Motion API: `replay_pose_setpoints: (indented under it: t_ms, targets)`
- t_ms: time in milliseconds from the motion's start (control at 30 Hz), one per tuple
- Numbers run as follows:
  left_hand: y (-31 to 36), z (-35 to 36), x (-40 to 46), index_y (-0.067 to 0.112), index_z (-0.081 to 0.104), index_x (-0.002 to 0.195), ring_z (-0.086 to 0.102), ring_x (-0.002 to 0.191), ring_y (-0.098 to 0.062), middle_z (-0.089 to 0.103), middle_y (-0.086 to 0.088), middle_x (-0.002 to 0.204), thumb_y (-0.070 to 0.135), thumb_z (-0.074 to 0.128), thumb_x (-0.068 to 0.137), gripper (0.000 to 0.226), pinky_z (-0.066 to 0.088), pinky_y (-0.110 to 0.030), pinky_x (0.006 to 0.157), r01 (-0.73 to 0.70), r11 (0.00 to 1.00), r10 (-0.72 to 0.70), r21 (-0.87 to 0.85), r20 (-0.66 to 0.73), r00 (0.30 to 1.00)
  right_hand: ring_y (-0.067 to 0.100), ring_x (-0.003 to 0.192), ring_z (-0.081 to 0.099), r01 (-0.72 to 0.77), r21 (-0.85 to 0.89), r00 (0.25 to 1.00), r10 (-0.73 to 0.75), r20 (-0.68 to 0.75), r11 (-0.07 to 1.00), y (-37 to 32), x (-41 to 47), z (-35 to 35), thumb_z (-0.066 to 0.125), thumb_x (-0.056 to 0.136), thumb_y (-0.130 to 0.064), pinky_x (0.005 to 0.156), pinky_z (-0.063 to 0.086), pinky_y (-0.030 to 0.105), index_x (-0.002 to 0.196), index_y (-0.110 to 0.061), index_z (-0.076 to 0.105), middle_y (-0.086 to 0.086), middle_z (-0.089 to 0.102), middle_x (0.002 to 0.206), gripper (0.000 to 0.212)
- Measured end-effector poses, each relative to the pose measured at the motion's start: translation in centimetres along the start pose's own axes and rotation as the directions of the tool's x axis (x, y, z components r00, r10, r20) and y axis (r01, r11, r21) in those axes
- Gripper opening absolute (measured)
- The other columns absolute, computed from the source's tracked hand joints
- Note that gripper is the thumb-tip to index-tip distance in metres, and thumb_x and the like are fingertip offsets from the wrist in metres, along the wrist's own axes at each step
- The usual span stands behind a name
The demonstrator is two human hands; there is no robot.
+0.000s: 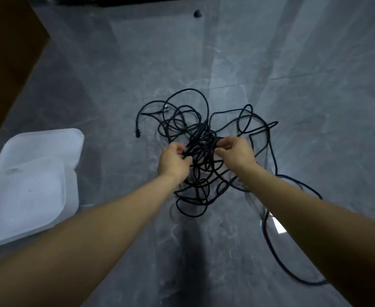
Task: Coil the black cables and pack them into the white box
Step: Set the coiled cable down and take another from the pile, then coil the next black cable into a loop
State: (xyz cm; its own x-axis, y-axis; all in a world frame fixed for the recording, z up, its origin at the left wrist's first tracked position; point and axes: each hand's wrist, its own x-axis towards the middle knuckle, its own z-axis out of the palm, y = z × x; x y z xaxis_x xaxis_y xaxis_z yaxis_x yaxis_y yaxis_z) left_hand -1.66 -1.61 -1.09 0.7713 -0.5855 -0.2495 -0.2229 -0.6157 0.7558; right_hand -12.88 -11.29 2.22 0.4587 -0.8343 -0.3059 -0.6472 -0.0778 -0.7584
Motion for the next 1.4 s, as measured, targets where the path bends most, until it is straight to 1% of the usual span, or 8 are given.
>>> replay_pose_setpoints:
  t_ms: [333, 467, 567, 800, 1000, 1133, 1267, 1400]
  targets:
    - [-2.4, -1.8, 6.4, 0.01, 0.051, 0.118, 0.054, 0.107, -0.022, 0.047, -0.008, 0.127, 0.013, 0.063, 0.087, 0.034, 0.043, -0.027, 0.086, 0.017, 0.999, -0.008, 0.05, -0.168, 0.986, 0.021, 0.101, 0.059, 0.196, -0.117, 0.98, -0.197, 0.003, 0.973, -3.3, 4.1, 3.8, 0.061, 0.089, -0.014, 0.085, 0.048, 0.027, 0.119, -0.006, 0.059, 0.009, 0.06, 0.114, 0.03]
    - [-2.3, -3.0, 8.8, 0.014, 0.047, 0.129, 0.04, 0.125, -0.024, 0.039, -0.005, 0.137, -0.003, 0.058, 0.082, 0.052, 0.034, -0.029, 0.1, -0.185, 0.942, 0.261, 0.281, -0.265, 0.928, 0.023, 0.098, 0.058, 0.255, -0.17, 0.967, -0.253, 0.03, 0.952, -4.0, 5.5, 5.7, 0.061, 0.088, -0.01, 0.085, 0.05, 0.03, 0.114, -0.009, 0.061, 0.01, 0.058, 0.114, 0.026]
    - [-2.3, -3.5, 10.9, 0.016, 0.038, 0.14, 0.03, 0.136, -0.023, 0.033, -0.002, 0.148, -0.012, 0.048, 0.08, 0.068, 0.026, -0.033, 0.113, -0.327, 0.817, 0.413, 0.475, -0.086, 0.907, 0.021, 0.096, 0.058, 0.276, -0.183, 0.961, -0.275, 0.031, 0.944, -3.6, 5.9, 6.6, 0.06, 0.087, -0.007, 0.086, 0.05, 0.031, 0.112, -0.009, 0.063, 0.008, 0.058, 0.111, 0.025]
    - [-5.1, -3.9, 12.2, 0.008, 0.057, 0.097, 0.051, 0.1, -0.027, 0.053, -0.009, 0.104, 0.008, 0.05, 0.092, 0.008, 0.04, -0.035, 0.081, -0.237, 0.762, 0.287, 0.602, 0.014, 0.958, 0.012, 0.086, 0.056, 0.274, -0.167, 0.962, -0.27, 0.051, 0.947, -2.9, 5.8, 6.8, 0.058, 0.088, -0.007, 0.077, 0.048, 0.021, 0.112, -0.009, 0.064, 0.005, 0.062, 0.105, 0.024]
    - [-2.9, -7.2, 10.4, 0.014, 0.056, 0.083, 0.052, 0.077, -0.015, 0.057, -0.001, 0.081, 0.015, 0.066, 0.087, 0.011, 0.039, -0.027, 0.071, -0.338, 0.933, 0.316, 0.125, 0.167, 0.934, 0.015, 0.096, 0.058, 0.249, -0.154, 0.967, -0.235, 0.102, 0.956, -3.6, 4.9, 6.6, 0.06, 0.087, -0.006, 0.083, 0.047, 0.021, 0.122, -0.008, 0.059, 0.008, 0.063, 0.113, 0.035]
    - [0.0, -9.1, 8.5, 0.02, 0.055, 0.076, 0.054, 0.071, -0.016, 0.058, -0.001, 0.072, 0.02, 0.063, 0.089, 0.016, 0.049, -0.04, 0.077, -0.3, 0.95, 0.313, -0.089, 0.269, 0.911, 0.021, 0.115, 0.054, 0.263, -0.123, 0.939, -0.224, 0.262, 0.957, -5.2, 3.2, 6.5, 0.063, 0.085, -0.011, 0.093, 0.042, 0.025, 0.13, -0.009, 0.05, 0.007, 0.057, 0.124, 0.047]
    - [3.5, -10.4, 6.0, 0.017, 0.048, 0.072, 0.039, 0.056, -0.01, 0.043, 0.003, 0.062, 0.025, 0.051, 0.096, 0.025, 0.038, -0.027, 0.06, -0.293, 0.933, 0.326, -0.209, 0.15, 0.933, 0.017, 0.072, 0.06, 0.125, 0.165, 0.926, -0.174, 0.334, 0.978, -6.6, 1.0, 5.2, 0.058, 0.09, -0.009, 0.066, 0.052, 0.019, 0.092, 0.0, 0.058, 0.012, 0.061, 0.084, 0.009]
    - [8.2, -13.0, 4.7, 0.018, 0.046, 0.069, 0.034, 0.053, -0.012, 0.038, 0.003, 0.058, 0.029, 0.048, 0.098, 0.031, 0.032, -0.028, 0.057, -0.235, 0.933, 0.226, -0.274, -0.065, 0.972, 0.014, 0.058, 0.051, 0.09, 0.083, 0.937, -0.113, 0.329, 0.992, -7.6, -1.5, 0.5, 0.051, 0.096, -0.017, 0.061, 0.047, 0.025, 0.076, -0.01, 0.056, 0.003, 0.054, 0.066, 0.021]
